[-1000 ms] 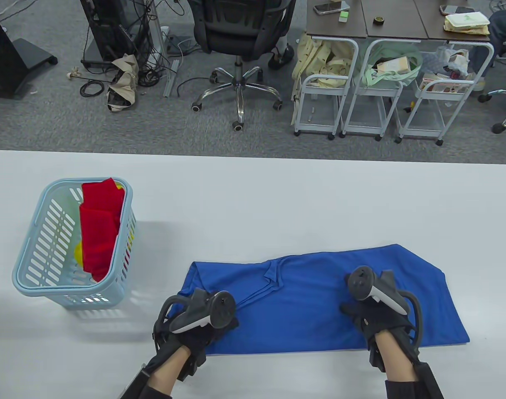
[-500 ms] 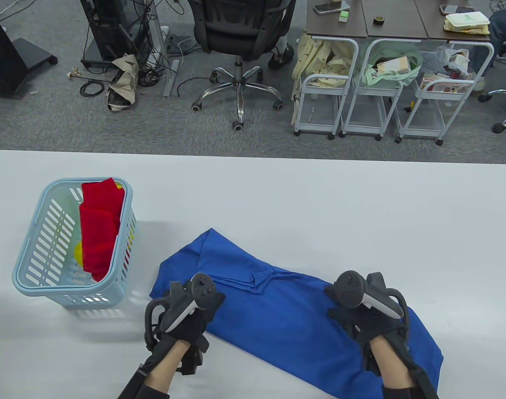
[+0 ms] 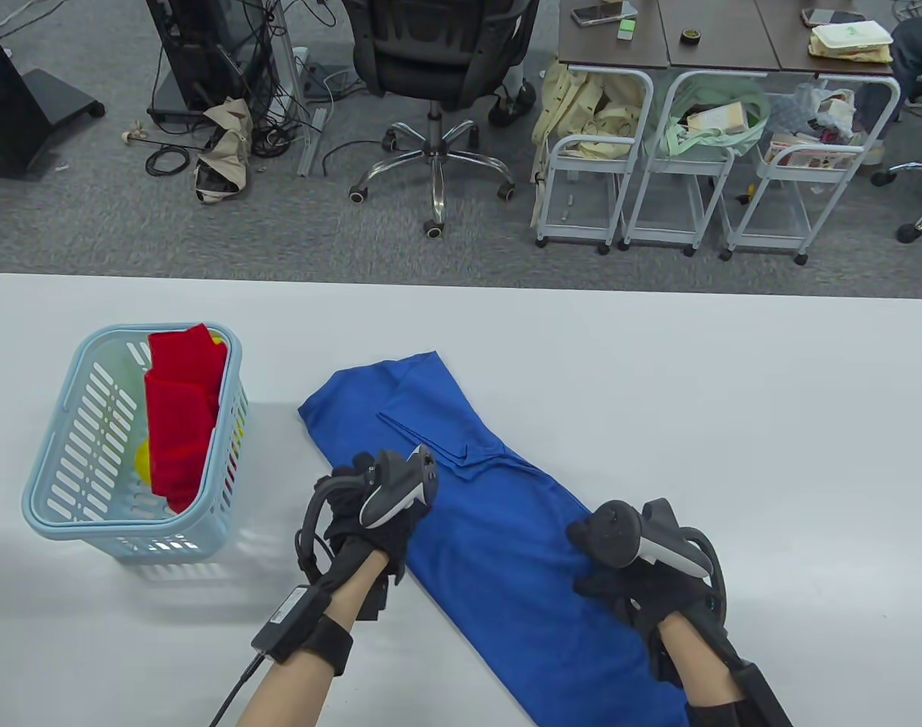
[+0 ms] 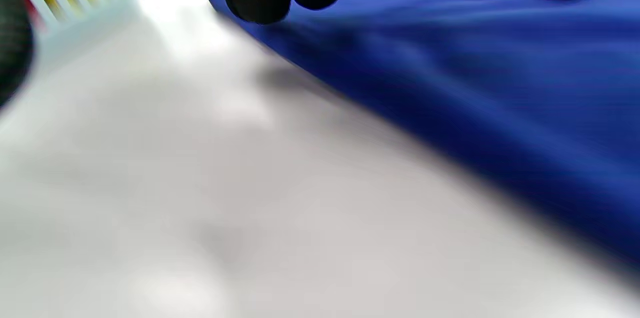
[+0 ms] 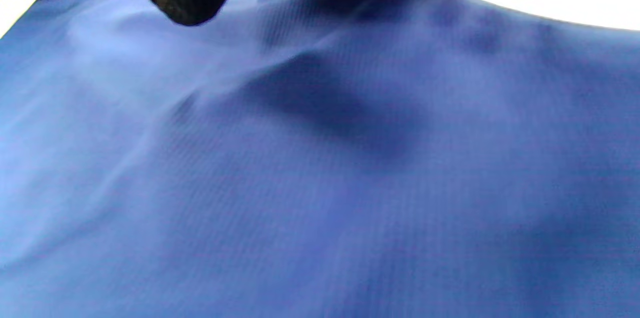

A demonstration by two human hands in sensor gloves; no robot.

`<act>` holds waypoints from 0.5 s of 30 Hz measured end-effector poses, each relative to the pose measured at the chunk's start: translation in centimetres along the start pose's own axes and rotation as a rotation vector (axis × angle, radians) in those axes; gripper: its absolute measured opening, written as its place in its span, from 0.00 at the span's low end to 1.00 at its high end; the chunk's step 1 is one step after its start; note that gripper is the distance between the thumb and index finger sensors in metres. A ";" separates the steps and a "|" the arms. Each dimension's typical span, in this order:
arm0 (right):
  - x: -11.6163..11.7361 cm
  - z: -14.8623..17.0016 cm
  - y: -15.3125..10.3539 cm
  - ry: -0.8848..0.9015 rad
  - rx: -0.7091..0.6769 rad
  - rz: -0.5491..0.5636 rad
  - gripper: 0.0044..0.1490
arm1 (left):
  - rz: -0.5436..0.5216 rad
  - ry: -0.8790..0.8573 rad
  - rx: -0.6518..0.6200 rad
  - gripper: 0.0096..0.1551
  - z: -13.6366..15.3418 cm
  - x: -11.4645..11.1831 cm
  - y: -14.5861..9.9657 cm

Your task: Roll t-shirt into tight roll

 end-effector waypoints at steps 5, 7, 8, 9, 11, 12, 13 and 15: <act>1.3 -0.1 0.6 -0.082 0.028 -0.055 0.51 | 0.015 0.376 0.048 0.58 -0.4 -1.7 1.9; 1.0 -1.6 0.1 -0.122 -0.022 -0.047 0.49 | -0.040 0.238 0.104 0.56 0.2 -0.5 2.0; 0.9 -2.1 -0.1 -0.123 -0.043 -0.043 0.46 | -0.090 0.222 0.118 0.54 0.2 0.2 1.8; 0.7 -3.6 -0.6 -0.092 -0.109 -0.034 0.43 | -0.120 0.268 0.071 0.53 0.1 0.9 1.5; 0.4 -5.1 -1.0 -0.096 -0.144 -0.001 0.36 | -0.026 0.248 -0.195 0.50 -0.4 0.3 1.0; 0.4 -5.3 -1.0 -0.113 -0.137 0.011 0.37 | 0.010 0.161 -0.243 0.49 -0.4 -0.2 0.8; 0.4 -5.6 -0.8 -0.129 -0.124 0.030 0.41 | 0.055 0.037 -0.226 0.50 -0.1 -1.1 0.6; 1.0 -6.2 0.3 -0.135 -0.141 0.018 0.47 | 0.160 -0.024 -0.264 0.52 -0.1 -3.5 0.7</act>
Point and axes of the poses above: the tracker on the back of each hand, its own z axis roughly to the little-finger side, its own y axis roughly from the wrist to the fingertips, x = y × z, the point moved 4 cm from there along y, roughly from the wrist to the fingertips, and after that the axes turned 2 degrees about -x, right-handed, at the moved point
